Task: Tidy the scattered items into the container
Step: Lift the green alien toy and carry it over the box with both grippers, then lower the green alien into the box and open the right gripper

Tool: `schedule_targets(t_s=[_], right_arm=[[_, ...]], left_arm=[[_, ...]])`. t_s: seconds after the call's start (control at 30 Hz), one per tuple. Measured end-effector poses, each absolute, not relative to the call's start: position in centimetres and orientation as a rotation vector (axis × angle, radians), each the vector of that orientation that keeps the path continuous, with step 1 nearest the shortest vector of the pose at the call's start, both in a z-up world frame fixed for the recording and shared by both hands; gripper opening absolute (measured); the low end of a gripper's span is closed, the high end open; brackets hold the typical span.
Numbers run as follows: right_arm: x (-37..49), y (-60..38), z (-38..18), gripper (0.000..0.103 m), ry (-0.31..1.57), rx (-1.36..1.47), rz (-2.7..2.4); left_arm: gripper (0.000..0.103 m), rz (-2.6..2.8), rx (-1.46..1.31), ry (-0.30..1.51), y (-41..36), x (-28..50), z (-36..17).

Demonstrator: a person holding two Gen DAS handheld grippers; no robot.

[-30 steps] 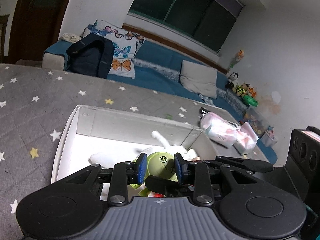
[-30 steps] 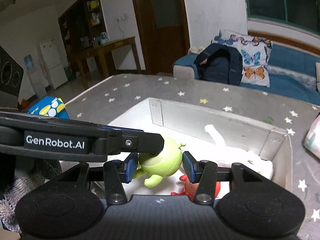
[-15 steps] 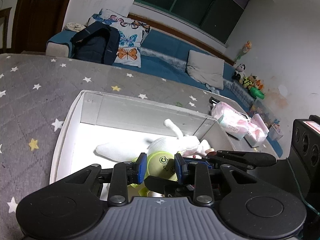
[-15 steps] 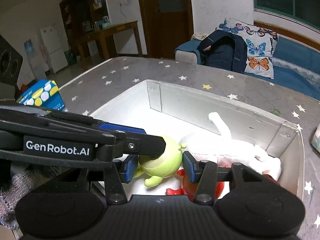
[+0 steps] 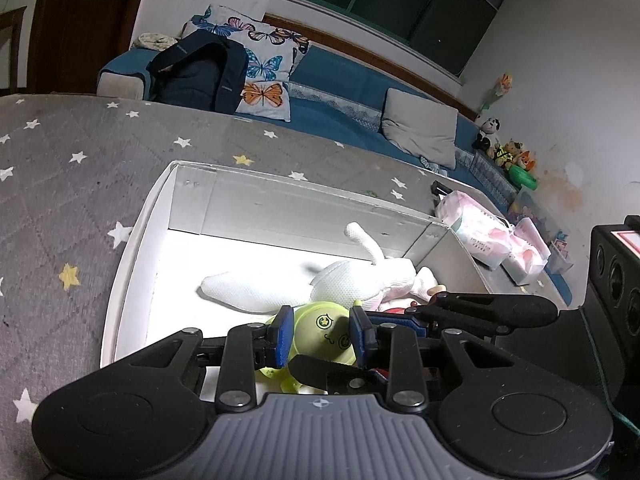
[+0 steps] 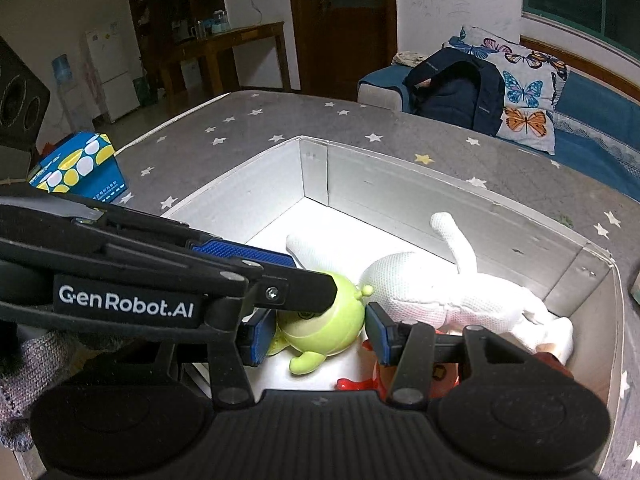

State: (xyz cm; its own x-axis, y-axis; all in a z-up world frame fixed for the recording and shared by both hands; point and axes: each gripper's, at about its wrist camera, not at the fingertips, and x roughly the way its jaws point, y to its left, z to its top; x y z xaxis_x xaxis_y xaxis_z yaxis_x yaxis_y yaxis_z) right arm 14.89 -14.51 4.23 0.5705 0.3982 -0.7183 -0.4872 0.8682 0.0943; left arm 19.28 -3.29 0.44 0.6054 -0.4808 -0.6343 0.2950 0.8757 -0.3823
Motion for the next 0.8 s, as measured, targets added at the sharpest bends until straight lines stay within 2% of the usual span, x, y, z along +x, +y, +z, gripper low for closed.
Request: schedule_targets(t_s=[0.53,0.8], right_arm=[[14.4,-14.6,4.4,0.051,0.799,-0.116,0.512],[13.9,-14.8,5.1,0.063,0.776,-0.111,0.506]], left_arm=[[0.033,-0.439,-0.253,0.8,-2.9,18.9,0.7],[0.033,-0.43,-0.262,0.78,-2.6,18.3,1.4]])
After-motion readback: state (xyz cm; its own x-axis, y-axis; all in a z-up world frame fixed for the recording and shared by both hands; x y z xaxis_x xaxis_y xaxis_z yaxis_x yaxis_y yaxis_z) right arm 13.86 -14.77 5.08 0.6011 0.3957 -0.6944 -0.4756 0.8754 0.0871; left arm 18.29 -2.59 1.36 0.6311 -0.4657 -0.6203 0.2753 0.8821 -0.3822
